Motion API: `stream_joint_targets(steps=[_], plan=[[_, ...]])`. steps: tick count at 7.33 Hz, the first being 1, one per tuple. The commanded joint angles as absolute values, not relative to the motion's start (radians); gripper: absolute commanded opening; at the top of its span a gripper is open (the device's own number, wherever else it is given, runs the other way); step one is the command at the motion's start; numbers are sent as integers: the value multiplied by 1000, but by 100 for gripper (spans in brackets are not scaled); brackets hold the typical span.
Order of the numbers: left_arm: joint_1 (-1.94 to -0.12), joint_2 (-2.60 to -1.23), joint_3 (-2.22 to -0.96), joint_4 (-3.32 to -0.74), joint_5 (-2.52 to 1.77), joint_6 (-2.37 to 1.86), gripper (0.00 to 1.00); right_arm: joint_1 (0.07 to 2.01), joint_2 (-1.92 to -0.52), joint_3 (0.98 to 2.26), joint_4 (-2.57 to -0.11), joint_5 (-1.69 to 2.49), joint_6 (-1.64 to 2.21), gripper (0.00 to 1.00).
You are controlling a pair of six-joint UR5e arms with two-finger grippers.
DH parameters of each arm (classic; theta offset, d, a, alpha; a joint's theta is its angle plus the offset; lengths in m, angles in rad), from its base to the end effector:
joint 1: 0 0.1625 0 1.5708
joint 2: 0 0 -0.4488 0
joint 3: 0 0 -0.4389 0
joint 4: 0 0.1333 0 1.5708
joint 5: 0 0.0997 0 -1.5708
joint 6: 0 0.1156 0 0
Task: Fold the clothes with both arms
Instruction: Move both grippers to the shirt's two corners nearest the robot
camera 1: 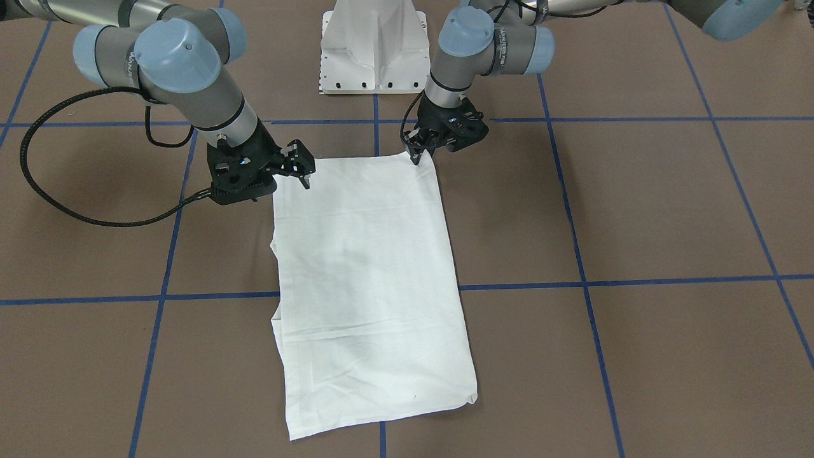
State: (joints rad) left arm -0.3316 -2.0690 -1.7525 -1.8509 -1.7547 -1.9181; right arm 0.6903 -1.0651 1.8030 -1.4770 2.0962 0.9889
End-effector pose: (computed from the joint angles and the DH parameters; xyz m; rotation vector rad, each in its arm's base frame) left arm 0.6311 -0.3359 0.2643 -0.1793 0.9683 -0.5358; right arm -0.4788 -0.4931 0.2535 0.0845 -0.9455 -0.1183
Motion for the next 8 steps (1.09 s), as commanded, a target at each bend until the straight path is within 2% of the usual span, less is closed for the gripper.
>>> stream_joint_targets(steps=[1, 3, 8], plan=[[-333, -2071, -1756, -1850, -1755, -1911, 0, 690, -1065, 1802, -1477, 2097, 989, 100], [-345, -2069, -1791, -1848, -1756, -1907, 0, 687, -1066, 1802, -1479, 2097, 1020, 100], [-399, -2069, -1815, -1844, -1792, -1888, 0, 494, -1078, 1805, -1479, 1881, 1599, 100]])
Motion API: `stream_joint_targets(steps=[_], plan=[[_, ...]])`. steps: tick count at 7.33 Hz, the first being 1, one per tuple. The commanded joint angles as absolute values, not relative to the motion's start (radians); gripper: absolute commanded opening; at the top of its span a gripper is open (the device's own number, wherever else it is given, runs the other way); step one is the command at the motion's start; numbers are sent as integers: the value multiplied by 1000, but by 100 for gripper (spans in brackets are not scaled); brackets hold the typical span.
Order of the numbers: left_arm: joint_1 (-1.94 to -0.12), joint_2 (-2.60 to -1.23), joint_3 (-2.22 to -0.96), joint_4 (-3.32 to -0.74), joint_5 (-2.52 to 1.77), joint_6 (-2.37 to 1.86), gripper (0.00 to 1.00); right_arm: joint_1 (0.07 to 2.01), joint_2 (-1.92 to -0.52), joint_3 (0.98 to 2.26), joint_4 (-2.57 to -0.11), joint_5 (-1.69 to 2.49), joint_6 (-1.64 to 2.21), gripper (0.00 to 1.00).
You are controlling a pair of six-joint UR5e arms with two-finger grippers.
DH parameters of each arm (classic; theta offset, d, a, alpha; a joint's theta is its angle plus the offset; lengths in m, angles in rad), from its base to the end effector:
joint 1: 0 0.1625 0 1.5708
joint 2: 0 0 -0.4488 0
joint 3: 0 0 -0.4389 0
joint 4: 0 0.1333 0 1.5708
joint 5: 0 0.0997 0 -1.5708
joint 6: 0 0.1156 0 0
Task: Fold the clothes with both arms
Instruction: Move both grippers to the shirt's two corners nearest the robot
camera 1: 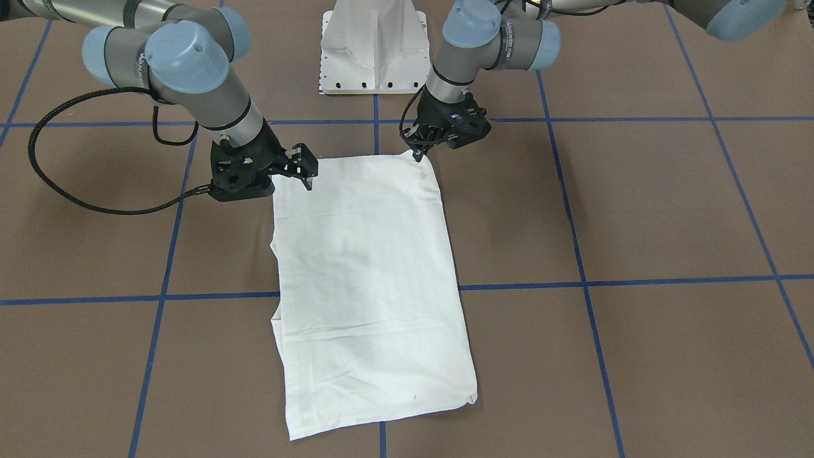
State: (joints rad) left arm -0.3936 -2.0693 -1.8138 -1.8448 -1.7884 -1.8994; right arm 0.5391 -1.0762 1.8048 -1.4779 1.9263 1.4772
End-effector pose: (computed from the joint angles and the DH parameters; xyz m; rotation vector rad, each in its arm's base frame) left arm 0.5927 -0.3634 0.2350 -0.1678 1.0310 -0.5461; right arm -0.5424 -0.4329 0.2661 -0.0659 -0.8786 0.2704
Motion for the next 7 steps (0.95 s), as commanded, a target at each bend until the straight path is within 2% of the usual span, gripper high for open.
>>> stream_joint_targets(steps=[1, 4, 7], plan=[[-399, -2069, -1816, -1844, -1792, -1888, 0, 462, -1083, 1804, -1480, 1876, 1655, 100], [-397, -2071, -1815, -1844, -1790, -1888, 0, 437, -1069, 1805, -1610, 1878, 1785, 100], [-396, -2071, -1815, -1845, -1790, -1888, 0, 376, -1086, 1801, -1621, 1871, 1787, 100]])
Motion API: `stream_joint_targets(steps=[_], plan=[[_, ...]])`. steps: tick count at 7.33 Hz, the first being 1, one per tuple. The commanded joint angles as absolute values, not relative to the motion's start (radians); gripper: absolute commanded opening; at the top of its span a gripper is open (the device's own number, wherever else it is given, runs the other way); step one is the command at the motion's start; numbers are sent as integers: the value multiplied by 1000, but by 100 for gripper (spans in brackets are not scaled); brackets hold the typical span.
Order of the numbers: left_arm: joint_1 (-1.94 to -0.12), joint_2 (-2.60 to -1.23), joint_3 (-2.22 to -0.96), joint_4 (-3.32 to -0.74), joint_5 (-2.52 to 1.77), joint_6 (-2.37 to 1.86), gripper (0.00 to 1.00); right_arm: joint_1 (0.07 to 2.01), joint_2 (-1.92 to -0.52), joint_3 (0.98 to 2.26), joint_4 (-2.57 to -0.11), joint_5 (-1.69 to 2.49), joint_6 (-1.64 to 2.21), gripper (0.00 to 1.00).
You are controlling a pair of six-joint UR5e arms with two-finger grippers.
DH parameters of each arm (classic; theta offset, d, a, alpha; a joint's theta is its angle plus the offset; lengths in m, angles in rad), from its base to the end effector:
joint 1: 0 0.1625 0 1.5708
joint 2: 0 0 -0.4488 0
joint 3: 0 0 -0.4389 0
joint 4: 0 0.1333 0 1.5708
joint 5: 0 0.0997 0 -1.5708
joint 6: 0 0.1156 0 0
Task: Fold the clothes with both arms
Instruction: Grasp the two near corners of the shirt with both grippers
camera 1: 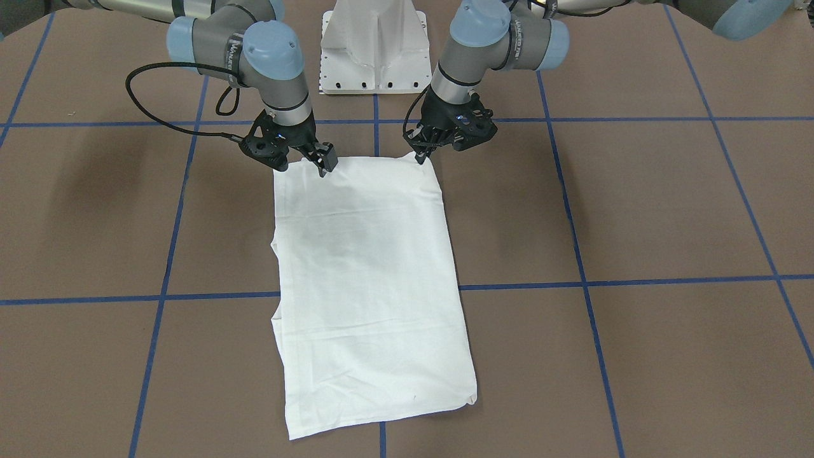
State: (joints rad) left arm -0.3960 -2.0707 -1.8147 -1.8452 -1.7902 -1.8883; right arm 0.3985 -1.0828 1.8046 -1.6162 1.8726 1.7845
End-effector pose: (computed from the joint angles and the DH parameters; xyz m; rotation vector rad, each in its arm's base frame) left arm 0.5916 -0.3646 0.2336 -0.1622 1.0343 -0.5366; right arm -0.5945 -0.3577 0.2926 -0.2292 -0.7019 0.4825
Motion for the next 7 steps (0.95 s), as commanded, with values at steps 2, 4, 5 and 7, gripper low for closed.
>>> stream_joint_targets(steps=[2, 4, 5, 7], plan=[[-396, -2071, -1815, -1847, -1789, -1888, 0, 365, -1081, 1792, -1614, 1873, 1786, 100], [-397, -2069, -1815, -1845, -1787, -1888, 0, 377, -1080, 1792, -1609, 1871, 1783, 100], [-397, -2071, -1815, -1845, -1789, -1888, 0, 385, -1080, 1790, -1605, 1871, 1781, 100], [-397, -2071, -1822, -1844, -1789, -1888, 0, 385, -1080, 1780, -1605, 1868, 1775, 100]])
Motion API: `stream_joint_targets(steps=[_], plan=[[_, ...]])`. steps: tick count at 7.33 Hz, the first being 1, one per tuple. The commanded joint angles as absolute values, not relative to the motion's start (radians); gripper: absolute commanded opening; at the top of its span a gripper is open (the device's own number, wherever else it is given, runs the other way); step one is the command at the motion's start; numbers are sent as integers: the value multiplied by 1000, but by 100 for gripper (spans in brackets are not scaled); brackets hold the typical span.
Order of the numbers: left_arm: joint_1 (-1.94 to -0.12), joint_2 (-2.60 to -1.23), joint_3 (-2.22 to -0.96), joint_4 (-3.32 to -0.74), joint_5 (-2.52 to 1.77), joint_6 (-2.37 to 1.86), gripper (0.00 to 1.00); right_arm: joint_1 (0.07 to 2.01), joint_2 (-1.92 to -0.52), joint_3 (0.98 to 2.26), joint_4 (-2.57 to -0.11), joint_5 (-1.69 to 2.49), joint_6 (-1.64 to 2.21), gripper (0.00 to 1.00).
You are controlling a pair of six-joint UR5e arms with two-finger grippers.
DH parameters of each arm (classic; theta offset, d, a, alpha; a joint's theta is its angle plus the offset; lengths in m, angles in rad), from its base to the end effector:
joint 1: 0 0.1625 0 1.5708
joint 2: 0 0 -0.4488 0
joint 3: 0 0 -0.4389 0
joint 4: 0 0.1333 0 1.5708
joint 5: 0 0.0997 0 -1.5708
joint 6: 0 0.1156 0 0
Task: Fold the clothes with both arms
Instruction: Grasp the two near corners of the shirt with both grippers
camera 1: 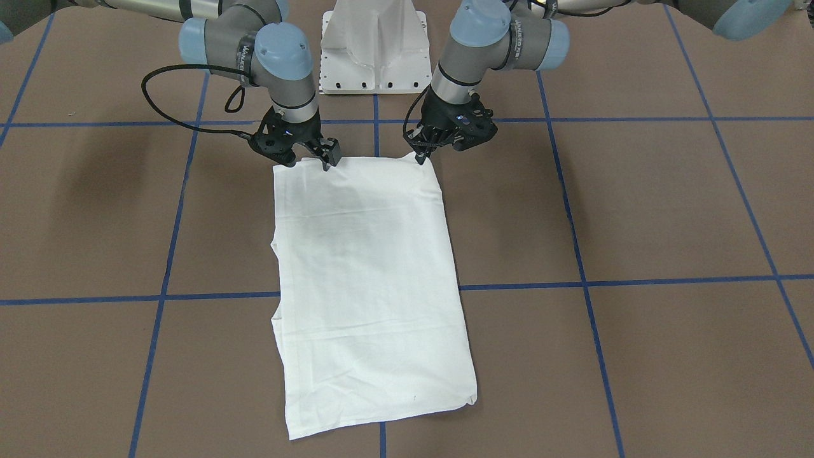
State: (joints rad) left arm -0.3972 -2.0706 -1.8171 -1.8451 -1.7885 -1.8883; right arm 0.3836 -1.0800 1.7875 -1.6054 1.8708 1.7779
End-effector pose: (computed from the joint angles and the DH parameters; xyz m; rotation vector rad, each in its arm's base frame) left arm 0.5904 -0.3652 0.2325 -0.1599 1.0367 -0.5381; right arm -0.6045 -0.3509 0.2973 -0.2307 -0.6969 0.4634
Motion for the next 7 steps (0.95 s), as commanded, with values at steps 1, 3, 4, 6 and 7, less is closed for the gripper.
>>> stream_joint_targets(steps=[1, 3, 4, 6, 7], plan=[[-396, -2071, -1822, -1844, -1789, -1888, 0, 377, -1083, 1772, -1605, 1868, 1776, 100], [-397, -2071, -1824, -1845, -1790, -1888, 0, 376, -1081, 1770, -1603, 1868, 1775, 100], [-397, -2071, -1824, -1845, -1792, -1888, 0, 376, -1083, 1770, -1603, 1868, 1776, 100], [-397, -2069, -1824, -1845, -1792, -1888, 0, 374, -1081, 1769, -1603, 1868, 1775, 100], [-397, -2068, -1824, -1845, -1790, -1888, 0, 374, -1083, 1758, -1603, 1867, 1772, 100]])
